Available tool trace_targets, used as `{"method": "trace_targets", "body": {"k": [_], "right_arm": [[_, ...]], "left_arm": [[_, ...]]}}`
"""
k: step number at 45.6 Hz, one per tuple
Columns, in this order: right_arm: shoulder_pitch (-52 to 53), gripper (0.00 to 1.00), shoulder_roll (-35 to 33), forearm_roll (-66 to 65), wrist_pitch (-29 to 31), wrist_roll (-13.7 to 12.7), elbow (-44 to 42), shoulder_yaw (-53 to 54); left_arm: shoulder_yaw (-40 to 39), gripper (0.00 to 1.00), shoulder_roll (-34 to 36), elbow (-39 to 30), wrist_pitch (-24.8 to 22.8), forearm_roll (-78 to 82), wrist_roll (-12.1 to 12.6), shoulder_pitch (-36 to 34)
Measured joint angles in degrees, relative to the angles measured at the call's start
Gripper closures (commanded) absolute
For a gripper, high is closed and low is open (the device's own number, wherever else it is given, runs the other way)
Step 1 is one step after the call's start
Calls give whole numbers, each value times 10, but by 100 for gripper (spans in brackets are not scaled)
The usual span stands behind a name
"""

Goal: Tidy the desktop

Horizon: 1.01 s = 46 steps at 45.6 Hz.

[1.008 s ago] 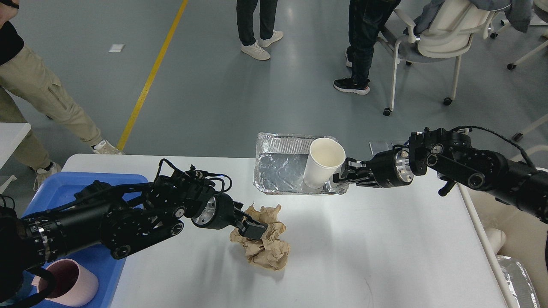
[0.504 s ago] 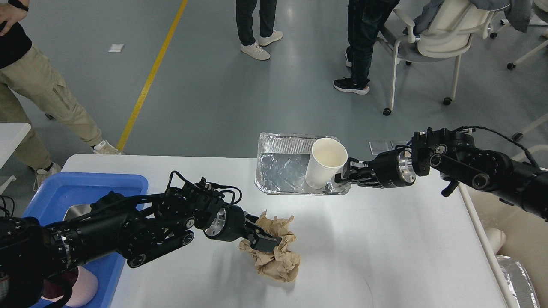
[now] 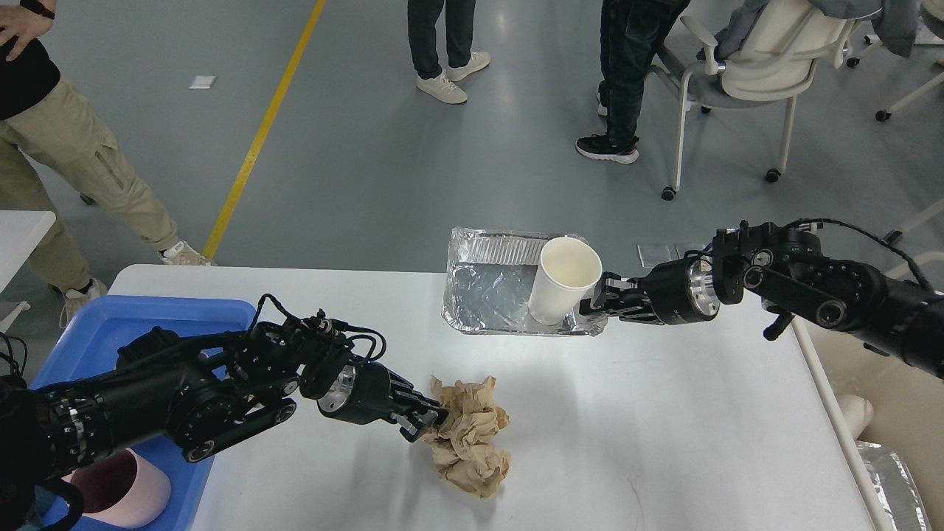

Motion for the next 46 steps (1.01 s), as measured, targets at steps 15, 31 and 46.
{"method": "trace_targets", "body": {"k": [15,31,46], "right_arm": [[-2,100,1,0,0,0,-1,-1],[-3,100,-4,-1,1,0,-2,-4],[-6,100,-3,-1,1,0,-3,-7]], "left_arm": [[-6,100,31,-3,7,-3,-25,-2],[-11,100,132,-103,6,-6,-41,17],[-59,99,364,-287,9,-6,-48,76]]}}
